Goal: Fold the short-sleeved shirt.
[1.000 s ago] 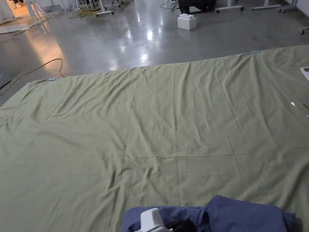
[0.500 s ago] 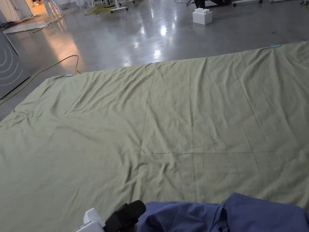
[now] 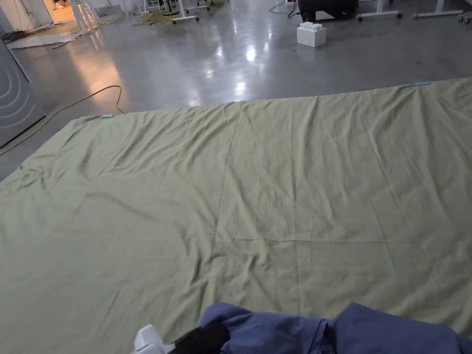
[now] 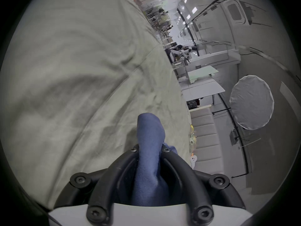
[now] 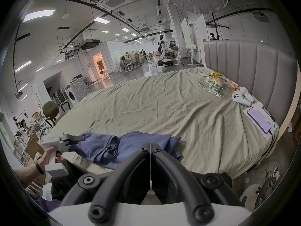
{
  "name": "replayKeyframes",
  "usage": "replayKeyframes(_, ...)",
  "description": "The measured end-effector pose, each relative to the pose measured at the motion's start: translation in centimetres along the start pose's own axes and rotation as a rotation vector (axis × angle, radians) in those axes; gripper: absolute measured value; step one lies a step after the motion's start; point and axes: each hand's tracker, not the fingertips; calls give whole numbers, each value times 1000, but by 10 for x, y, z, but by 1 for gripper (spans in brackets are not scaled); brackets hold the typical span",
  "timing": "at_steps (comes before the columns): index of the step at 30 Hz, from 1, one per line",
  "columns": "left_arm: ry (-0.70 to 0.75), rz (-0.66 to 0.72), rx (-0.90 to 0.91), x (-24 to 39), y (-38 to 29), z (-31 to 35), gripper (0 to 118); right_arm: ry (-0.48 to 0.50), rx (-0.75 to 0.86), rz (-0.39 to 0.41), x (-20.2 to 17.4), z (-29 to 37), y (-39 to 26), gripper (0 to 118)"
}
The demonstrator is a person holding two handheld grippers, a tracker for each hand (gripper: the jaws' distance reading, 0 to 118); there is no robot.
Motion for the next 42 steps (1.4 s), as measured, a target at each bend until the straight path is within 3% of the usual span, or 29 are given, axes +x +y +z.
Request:
replayKeyframes(5,38,-137,163,29,42,70,17,32,-2,4,-5,-8,1,1)
replayKeyframes(8,198,-437,234,67,44,98,17,52,2,2,-6,-8,0,1)
replayKeyframes(10,251,-564,283,95,27,96,17,60,3,-5,-5,-11,-5,1)
replayKeyframes(13,173,-675,175,130,-15,59,17,45,-3,-22,-4,-13,-8,1)
replayKeyframes(19,233,-823,-97,147,-101,-58,18,23,21,3,-2,5,-7,1)
replayKeyframes(21,246,-819,-204,145,-119,-82,29,1,30,-3,3,13,-9,1)
replayKeyframes(23,222,-803,-169,148,-118,-82,65,-20,34,-37,9,15,-13,1)
replayKeyframes(25,93,-755,-123,158,-108,-66,88,-29,34,-74,15,15,-16,1)
replayKeyframes(27,15,-701,-37,167,-85,-40,88,-18,29,-108,20,13,-18,1)
replayKeyframes(30,30,-561,48,159,-62,-17,88,-12,23,-109,21,10,-21,1)
replayKeyframes(32,-1,-439,19,143,-55,-16,77,-11,13,-99,19,8,-21,1)
replayKeyframes(33,-21,-405,-44,134,-57,-23,56,-7,8,-97,18,7,-22,1)
replayKeyframes(34,-6,-392,-65,128,-62,-30,8,-3,4,-96,18,6,-23,1)
replayKeyframes(35,39,-409,-69,122,-73,-41,2,-1,-1,-95,17,6,-25,1)
replayKeyframes(38,23,-461,-228,109,-95,-80,2,2,-12,-79,11,7,-25,1)
replayKeyframes(40,72,-456,-272,98,-111,-107,1,6,-19,-69,9,8,-25,1)
replayKeyframes(42,191,-546,-314,83,-126,-137,0,7,-24,-66,10,7,-25,1)
